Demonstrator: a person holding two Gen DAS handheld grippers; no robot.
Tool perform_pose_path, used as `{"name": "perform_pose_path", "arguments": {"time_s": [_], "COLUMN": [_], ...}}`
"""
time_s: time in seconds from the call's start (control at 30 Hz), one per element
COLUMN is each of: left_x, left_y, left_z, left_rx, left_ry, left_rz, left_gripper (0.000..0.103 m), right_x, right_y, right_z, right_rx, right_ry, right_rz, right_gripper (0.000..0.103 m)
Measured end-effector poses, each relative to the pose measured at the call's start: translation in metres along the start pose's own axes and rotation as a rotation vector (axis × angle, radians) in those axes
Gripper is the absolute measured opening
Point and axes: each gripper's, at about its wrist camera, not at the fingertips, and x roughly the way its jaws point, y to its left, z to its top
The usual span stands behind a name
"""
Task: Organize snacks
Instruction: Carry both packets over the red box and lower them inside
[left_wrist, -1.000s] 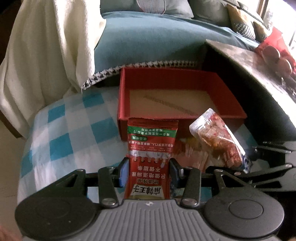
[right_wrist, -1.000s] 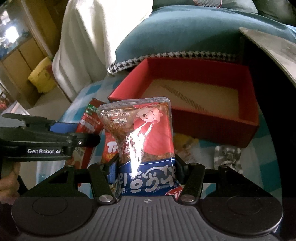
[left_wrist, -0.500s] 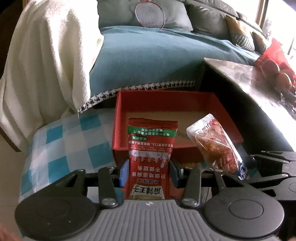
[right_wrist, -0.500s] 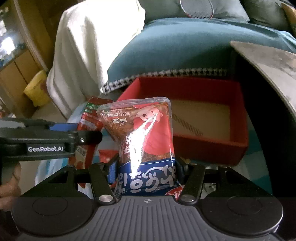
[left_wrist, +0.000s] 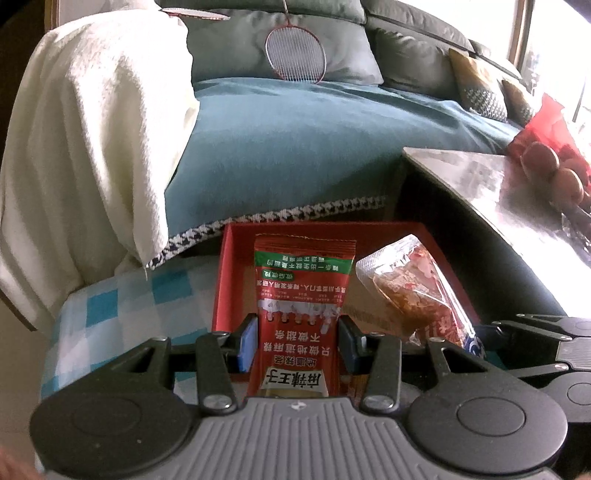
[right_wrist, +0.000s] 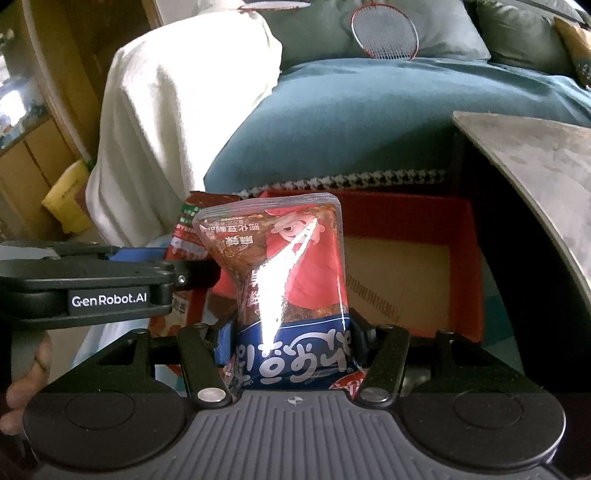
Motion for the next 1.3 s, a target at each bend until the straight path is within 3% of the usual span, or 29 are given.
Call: {"name": "perform_pose_path", "arguments": {"time_s": [0.6, 0.93, 1.3], "left_x": [0.037, 0.090, 0.138], "left_y": [-0.014, -0.011, -0.019], "left_z": [0.038, 0.046, 0.032], "left_rx": [0.031, -0.002, -0.007], "left_ry": [-0.039, 0.022, 0.116], "left_rz": [0.020, 0.040, 0.033], "left_gripper": [0.039, 0.039, 0.040], "right_x": [0.029, 0.075, 0.121], "right_y": [-0.012, -0.029, -0.042], "right_z": [0.037, 0.049, 0.038], "right_rx": [0.000, 0.010, 0.005], "right_ry": [-0.038, 0.024, 0.123], "right_rz": [-0.030, -0.075, -0.117], "right_gripper": [0.066, 0.066, 0.066]}}
